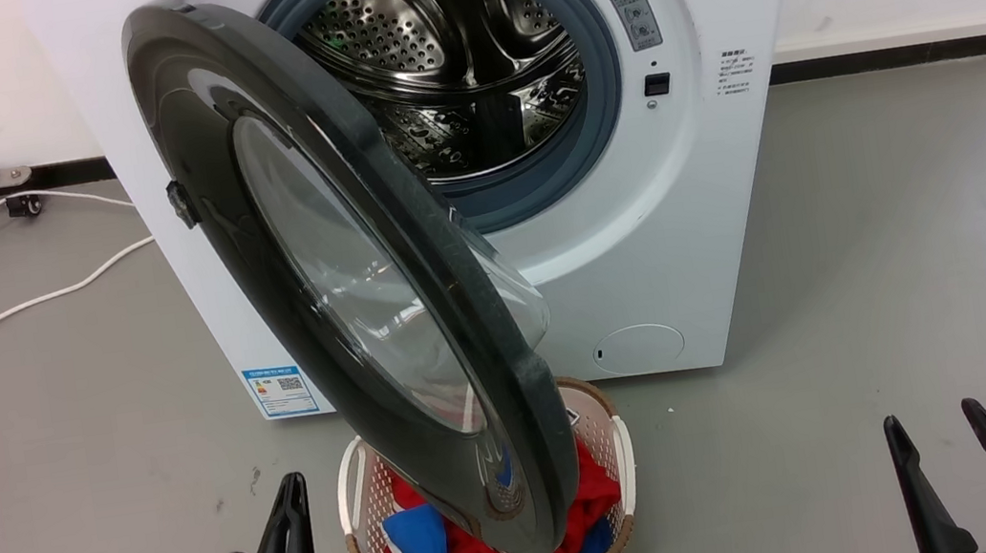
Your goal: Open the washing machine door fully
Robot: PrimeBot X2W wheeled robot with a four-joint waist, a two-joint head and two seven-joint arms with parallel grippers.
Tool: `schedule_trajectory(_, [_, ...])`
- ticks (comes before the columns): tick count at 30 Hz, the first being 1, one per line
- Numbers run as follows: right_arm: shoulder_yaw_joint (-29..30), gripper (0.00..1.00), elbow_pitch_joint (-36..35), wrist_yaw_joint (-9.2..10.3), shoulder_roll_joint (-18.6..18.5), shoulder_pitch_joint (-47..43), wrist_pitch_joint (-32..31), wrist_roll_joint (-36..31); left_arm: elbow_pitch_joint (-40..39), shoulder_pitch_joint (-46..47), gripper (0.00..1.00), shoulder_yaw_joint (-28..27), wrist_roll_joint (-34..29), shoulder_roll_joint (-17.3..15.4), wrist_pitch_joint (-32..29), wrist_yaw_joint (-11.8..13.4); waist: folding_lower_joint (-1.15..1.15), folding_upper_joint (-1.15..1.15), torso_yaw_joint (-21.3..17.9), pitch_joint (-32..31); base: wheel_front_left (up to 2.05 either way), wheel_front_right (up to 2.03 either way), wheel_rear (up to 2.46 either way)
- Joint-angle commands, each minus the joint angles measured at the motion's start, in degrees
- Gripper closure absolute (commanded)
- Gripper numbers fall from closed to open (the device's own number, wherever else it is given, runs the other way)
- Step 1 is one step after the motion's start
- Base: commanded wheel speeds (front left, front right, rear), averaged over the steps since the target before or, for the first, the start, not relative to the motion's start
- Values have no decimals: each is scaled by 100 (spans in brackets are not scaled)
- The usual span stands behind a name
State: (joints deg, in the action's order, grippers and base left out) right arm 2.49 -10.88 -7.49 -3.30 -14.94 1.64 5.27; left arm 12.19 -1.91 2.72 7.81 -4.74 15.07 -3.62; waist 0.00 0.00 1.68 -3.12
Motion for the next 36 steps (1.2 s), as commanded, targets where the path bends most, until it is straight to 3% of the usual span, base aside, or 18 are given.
schedule_trajectory(1, [2, 0, -9, 0, 20, 46, -4, -8, -44, 87, 100, -11, 18, 0, 15, 9, 0, 0, 1, 1, 0, 0, 0])
schedule_trajectory(11, [-19, 0, 56, 0, 29, 196, 28, -6, -639, 621, 100, 22, 64, 63, 8, 92, 0, 0, -58, 25, 0, 0, 0])
schedule_trajectory(20, [29, 0, 109, 0, 41, 304, 74, 26, -1959, 1829, 100, 427, 140, 134, -415, 228, 0, 0, -93, 104, 0, 0, 0])
schedule_trajectory(28, [30, 0, 227, 0, 43, 355, 132, 71, -2814, 2203, 100, 1480, 497, 176, -1099, 275, 0, 0, -178, 174, 0, 0, 0])
schedule_trajectory(36, [87, 0, 318, -1, 45, 388, 135, 93, -3004, 1863, 100, 2947, 1054, 182, -1617, 278, 0, 0, -120, 235, 0, 0, 0])
